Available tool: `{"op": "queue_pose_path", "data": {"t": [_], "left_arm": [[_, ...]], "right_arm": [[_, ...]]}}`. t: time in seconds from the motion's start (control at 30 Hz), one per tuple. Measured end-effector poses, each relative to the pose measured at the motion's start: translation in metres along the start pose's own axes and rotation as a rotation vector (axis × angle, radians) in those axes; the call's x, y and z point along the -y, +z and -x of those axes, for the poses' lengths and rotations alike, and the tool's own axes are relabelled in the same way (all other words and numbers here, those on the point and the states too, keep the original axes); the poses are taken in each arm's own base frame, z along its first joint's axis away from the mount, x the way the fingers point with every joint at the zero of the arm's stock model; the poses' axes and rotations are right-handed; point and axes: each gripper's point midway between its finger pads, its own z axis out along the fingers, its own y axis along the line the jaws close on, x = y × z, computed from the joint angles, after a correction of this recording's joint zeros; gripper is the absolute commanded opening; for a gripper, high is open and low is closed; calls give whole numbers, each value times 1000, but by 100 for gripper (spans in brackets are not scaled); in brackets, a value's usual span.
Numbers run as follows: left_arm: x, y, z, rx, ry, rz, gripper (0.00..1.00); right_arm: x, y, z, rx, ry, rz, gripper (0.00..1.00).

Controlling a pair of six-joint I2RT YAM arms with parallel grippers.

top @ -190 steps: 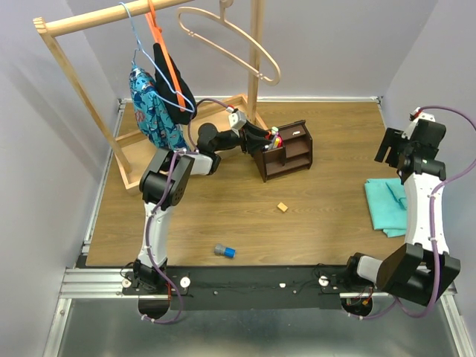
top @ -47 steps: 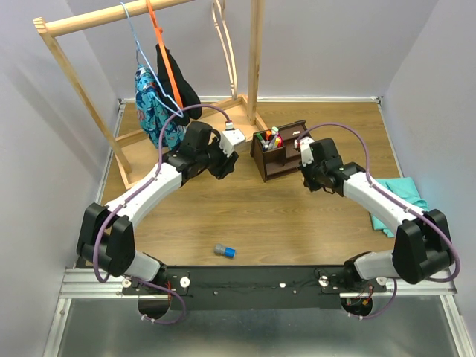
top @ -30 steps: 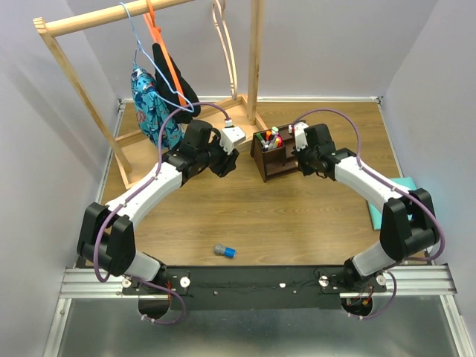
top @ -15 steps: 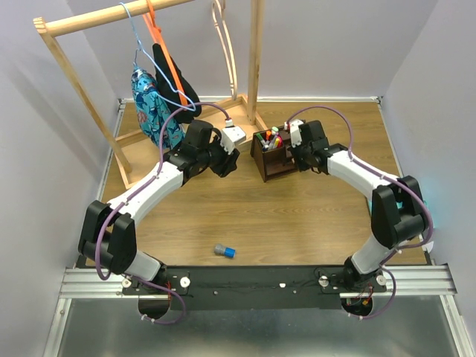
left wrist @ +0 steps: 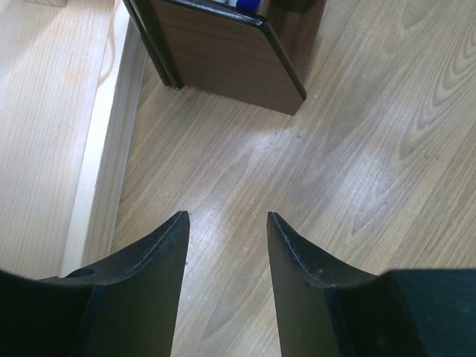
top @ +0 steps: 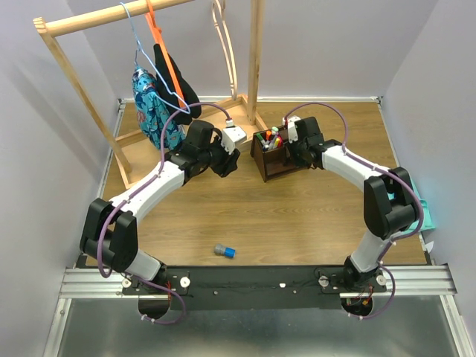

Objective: Sort the stationery into containers
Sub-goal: Place the stationery in the storage box.

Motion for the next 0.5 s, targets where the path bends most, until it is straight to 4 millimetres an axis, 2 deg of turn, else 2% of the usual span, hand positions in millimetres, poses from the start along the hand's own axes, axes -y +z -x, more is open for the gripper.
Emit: {"op": "queue_pose_path", "data": {"t": [0.03,0.23,0.5], "left_arm": [[0,0,0,0,0,0,54],[-1,1,-1,-3,-2,0,54],[-2,1,-2,-3,-4,3,55]], "right_arm": [[0,1,0,-2,2,-1,19],[0,3,-2,-10,22,-6,32],[1,3,-2,-11,35,-19,40]]}}
